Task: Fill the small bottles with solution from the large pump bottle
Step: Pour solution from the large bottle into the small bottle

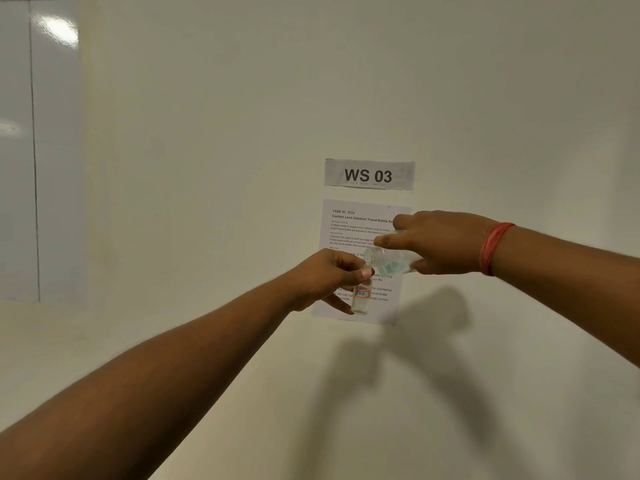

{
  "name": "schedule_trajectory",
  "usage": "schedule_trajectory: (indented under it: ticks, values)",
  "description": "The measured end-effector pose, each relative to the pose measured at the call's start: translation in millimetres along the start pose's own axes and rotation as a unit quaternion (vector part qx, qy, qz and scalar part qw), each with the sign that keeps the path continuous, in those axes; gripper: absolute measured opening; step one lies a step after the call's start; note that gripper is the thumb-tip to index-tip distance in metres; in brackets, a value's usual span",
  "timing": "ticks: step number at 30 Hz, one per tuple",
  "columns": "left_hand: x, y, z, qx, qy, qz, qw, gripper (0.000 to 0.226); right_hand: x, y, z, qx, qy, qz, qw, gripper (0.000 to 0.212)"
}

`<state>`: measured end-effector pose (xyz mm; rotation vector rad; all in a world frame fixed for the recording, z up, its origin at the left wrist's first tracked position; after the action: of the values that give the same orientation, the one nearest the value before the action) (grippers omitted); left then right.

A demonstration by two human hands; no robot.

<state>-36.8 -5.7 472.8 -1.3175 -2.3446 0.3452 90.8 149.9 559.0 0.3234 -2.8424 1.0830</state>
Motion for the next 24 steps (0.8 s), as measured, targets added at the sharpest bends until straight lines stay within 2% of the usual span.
schedule_trajectory:
  ticks: [24]
  values:
    - [-4.4, 0.3, -0.2, 0.000, 0.003, -0.004, 1.000, 0.024, -0.7, -1.4, 1.9, -0.001, -0.005, -0.001, 1.000, 0.072]
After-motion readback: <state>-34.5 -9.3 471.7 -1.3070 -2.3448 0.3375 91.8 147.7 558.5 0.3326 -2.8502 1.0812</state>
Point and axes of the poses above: each hand's wrist, its own x-axis towards the middle knuckle, its own y-axis out of the palm, z = x × y, the point moved 2 cm from there along x, towards the middle knuckle, and after that the axes turned 6 degrees about z, right-handed, at the moved point
